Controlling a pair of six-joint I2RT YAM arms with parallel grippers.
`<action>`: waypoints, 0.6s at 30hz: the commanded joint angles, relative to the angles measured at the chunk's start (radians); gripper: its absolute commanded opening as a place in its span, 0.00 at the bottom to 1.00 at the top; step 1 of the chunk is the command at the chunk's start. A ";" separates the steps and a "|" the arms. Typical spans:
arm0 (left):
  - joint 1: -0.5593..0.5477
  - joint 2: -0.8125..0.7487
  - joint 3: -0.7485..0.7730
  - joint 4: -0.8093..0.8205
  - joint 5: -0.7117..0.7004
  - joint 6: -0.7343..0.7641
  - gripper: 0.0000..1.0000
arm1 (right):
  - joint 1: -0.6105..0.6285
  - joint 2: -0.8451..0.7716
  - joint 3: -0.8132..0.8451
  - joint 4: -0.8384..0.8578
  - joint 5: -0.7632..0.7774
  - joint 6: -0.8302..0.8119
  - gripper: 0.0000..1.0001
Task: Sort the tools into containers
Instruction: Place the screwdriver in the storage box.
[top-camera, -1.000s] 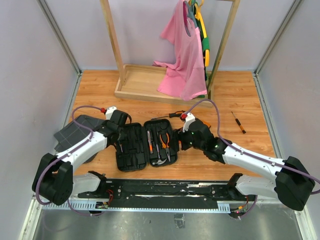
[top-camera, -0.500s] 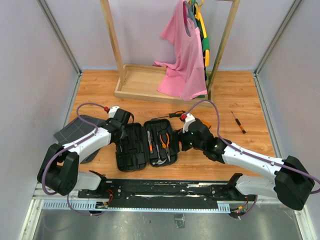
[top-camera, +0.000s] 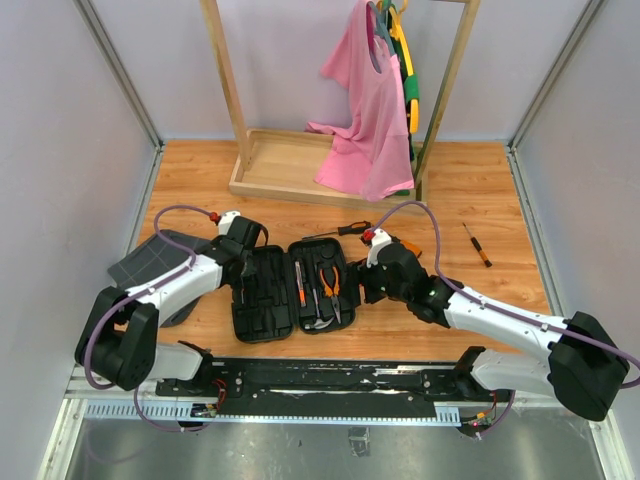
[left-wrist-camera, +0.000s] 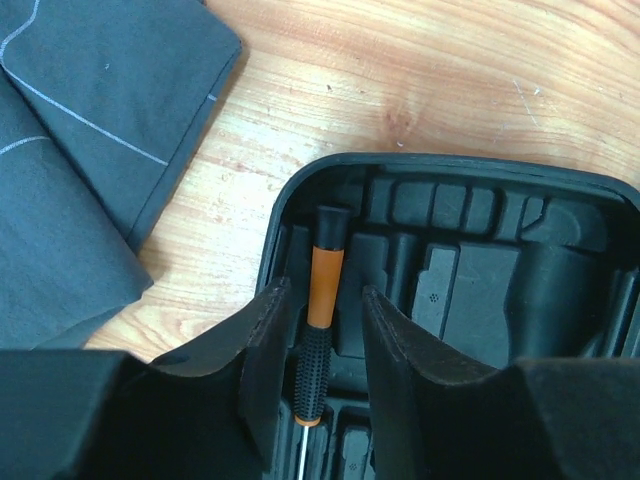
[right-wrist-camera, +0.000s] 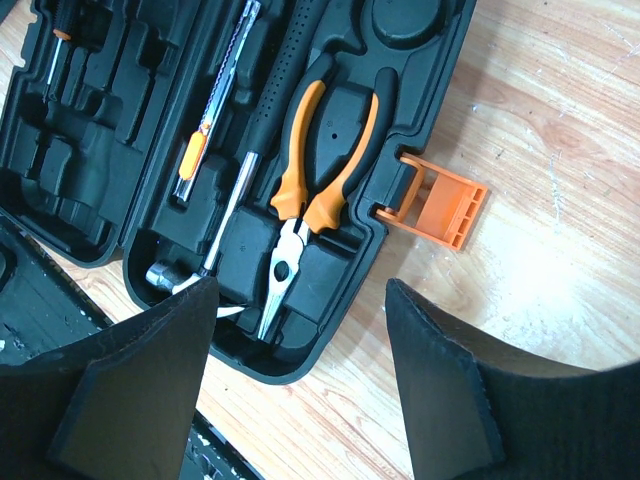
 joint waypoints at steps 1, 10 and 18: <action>0.004 -0.037 0.009 -0.004 0.014 -0.007 0.40 | -0.018 -0.016 -0.019 0.013 0.012 0.015 0.69; 0.004 -0.059 0.007 -0.038 0.052 -0.018 0.29 | -0.018 0.008 -0.018 0.027 0.003 0.021 0.69; 0.004 -0.096 0.014 -0.127 0.026 -0.076 0.24 | -0.018 0.035 -0.011 0.043 -0.011 0.028 0.69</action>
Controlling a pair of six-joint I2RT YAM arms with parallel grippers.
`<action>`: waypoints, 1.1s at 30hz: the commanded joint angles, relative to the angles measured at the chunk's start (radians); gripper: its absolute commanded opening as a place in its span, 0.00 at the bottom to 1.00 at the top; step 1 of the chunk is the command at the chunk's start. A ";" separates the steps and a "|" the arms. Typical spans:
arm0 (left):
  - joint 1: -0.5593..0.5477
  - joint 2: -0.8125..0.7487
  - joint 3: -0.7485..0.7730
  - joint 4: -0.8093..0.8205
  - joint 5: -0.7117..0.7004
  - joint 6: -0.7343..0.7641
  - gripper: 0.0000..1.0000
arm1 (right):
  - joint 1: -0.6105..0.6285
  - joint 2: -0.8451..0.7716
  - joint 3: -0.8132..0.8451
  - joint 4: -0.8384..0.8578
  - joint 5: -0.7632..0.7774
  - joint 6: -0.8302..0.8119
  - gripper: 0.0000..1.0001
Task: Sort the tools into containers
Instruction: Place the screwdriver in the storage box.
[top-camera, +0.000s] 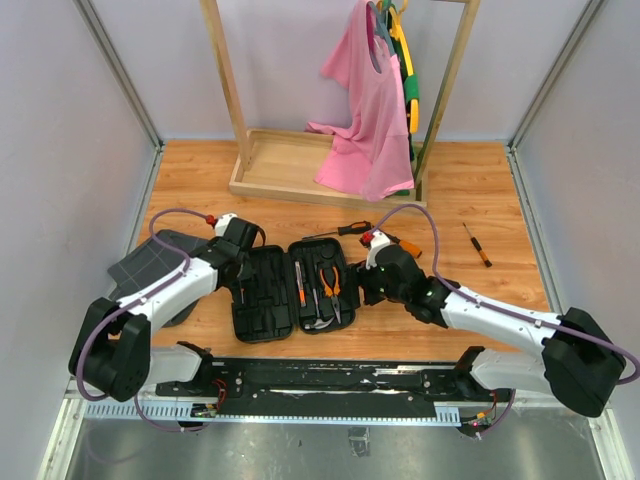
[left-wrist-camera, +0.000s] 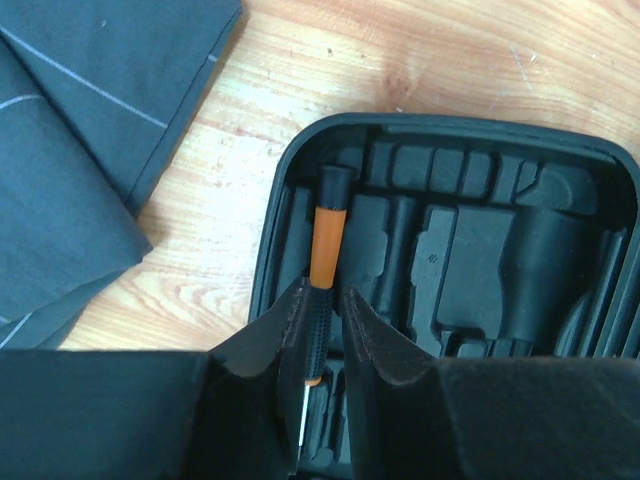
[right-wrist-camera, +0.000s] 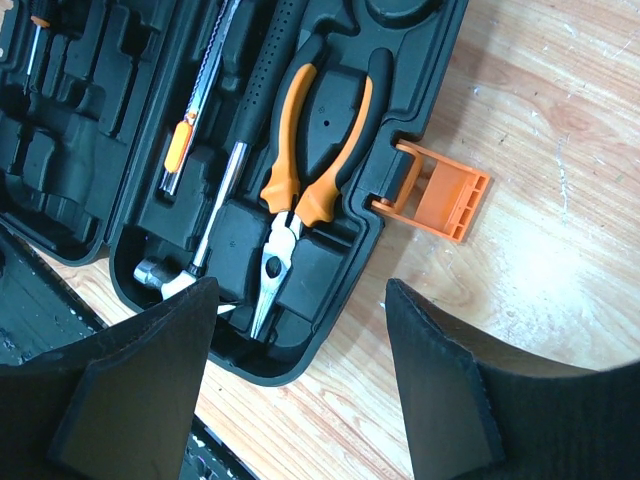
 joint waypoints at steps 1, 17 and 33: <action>0.004 -0.051 0.015 -0.071 -0.018 -0.051 0.24 | -0.018 0.015 0.006 0.026 -0.011 0.014 0.69; 0.004 -0.007 0.009 -0.076 -0.002 -0.052 0.22 | -0.017 0.053 0.021 0.036 -0.039 0.009 0.69; 0.004 0.038 0.003 -0.094 0.006 -0.084 0.08 | -0.018 0.074 0.035 0.035 -0.065 -0.004 0.70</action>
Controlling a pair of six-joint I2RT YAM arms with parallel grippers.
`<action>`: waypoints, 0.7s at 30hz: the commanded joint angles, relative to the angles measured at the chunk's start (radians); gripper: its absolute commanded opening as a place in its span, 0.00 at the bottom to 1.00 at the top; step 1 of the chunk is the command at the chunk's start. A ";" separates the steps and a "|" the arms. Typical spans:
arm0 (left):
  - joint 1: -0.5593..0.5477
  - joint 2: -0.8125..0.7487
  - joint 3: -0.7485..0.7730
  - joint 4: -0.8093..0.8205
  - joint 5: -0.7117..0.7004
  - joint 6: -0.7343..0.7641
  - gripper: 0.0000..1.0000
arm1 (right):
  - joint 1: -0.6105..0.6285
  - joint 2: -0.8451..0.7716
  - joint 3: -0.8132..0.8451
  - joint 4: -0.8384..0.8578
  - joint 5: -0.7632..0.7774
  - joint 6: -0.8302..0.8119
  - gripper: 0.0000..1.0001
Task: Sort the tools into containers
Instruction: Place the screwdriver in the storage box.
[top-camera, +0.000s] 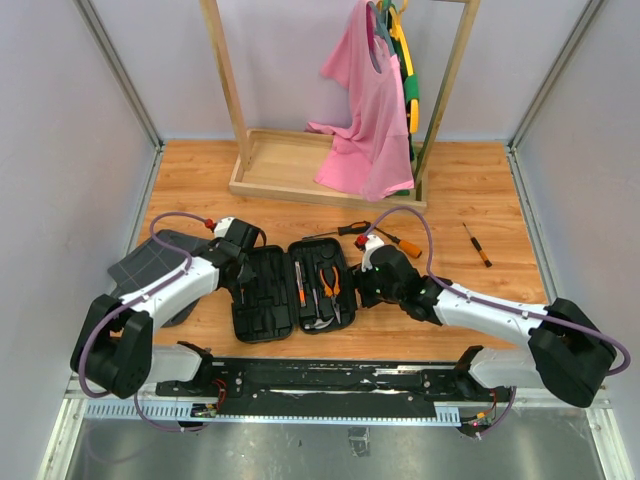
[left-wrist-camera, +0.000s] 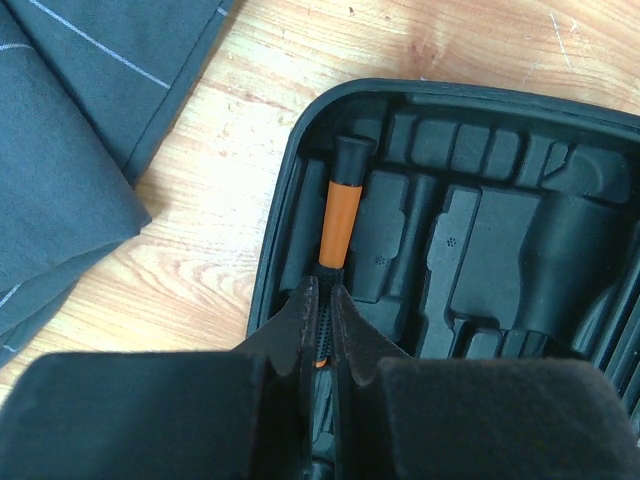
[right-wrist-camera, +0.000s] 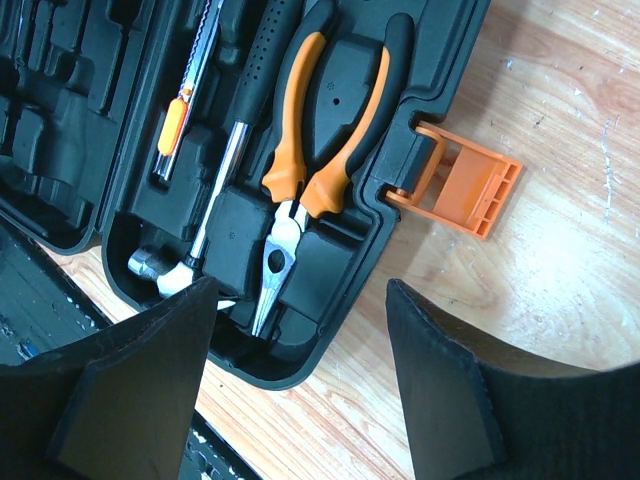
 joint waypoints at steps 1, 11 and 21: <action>0.004 0.036 0.004 -0.029 -0.001 -0.021 0.08 | -0.019 -0.003 0.032 0.010 -0.011 -0.020 0.70; 0.007 0.145 0.000 -0.027 0.034 -0.028 0.03 | -0.026 -0.023 0.035 -0.006 -0.007 -0.029 0.70; 0.033 0.241 -0.040 0.053 0.165 0.004 0.01 | -0.039 0.009 0.112 -0.053 -0.021 -0.071 0.70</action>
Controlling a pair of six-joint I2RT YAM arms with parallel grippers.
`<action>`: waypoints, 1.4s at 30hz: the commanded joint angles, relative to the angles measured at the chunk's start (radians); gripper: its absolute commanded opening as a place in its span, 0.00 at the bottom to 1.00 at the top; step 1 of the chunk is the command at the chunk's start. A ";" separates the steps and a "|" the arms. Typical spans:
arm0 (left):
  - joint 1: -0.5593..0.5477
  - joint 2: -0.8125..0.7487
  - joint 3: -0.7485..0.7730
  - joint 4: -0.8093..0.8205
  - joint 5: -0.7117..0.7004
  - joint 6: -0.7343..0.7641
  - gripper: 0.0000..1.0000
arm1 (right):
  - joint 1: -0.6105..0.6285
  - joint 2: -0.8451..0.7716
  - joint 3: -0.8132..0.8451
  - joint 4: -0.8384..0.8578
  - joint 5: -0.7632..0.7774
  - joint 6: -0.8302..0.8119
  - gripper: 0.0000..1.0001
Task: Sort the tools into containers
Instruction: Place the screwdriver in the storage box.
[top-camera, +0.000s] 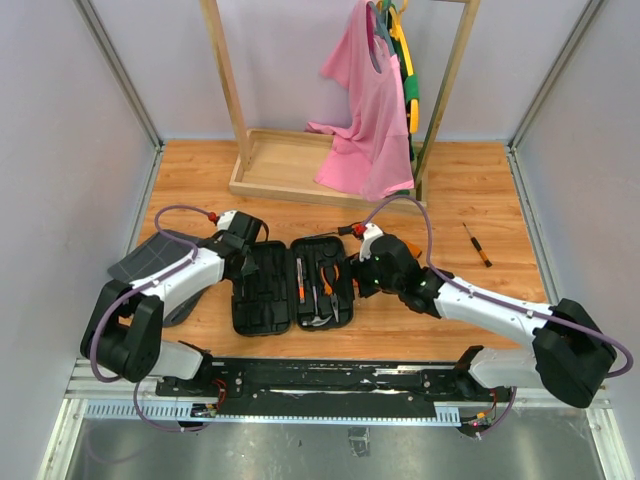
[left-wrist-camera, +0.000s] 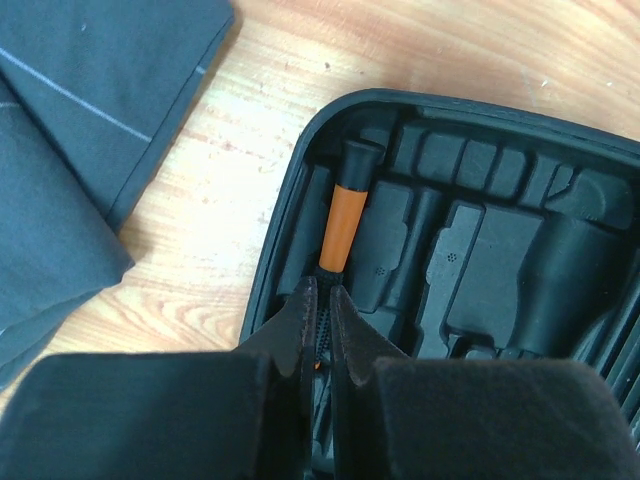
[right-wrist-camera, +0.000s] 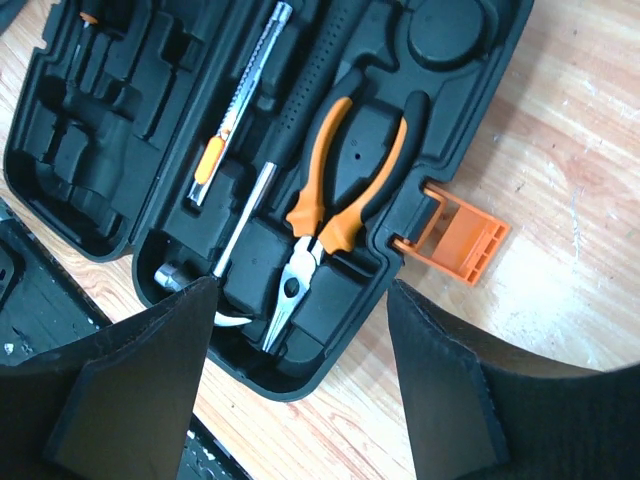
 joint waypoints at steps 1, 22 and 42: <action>0.021 0.136 -0.087 0.021 0.161 -0.003 0.01 | -0.020 0.012 0.043 -0.027 -0.014 -0.030 0.70; -0.101 0.318 0.030 -0.008 0.259 0.044 0.01 | -0.047 0.053 0.061 -0.068 0.065 0.016 0.70; -0.184 0.418 0.288 -0.261 0.354 0.226 0.00 | -0.098 -0.021 -0.010 -0.062 0.058 0.037 0.71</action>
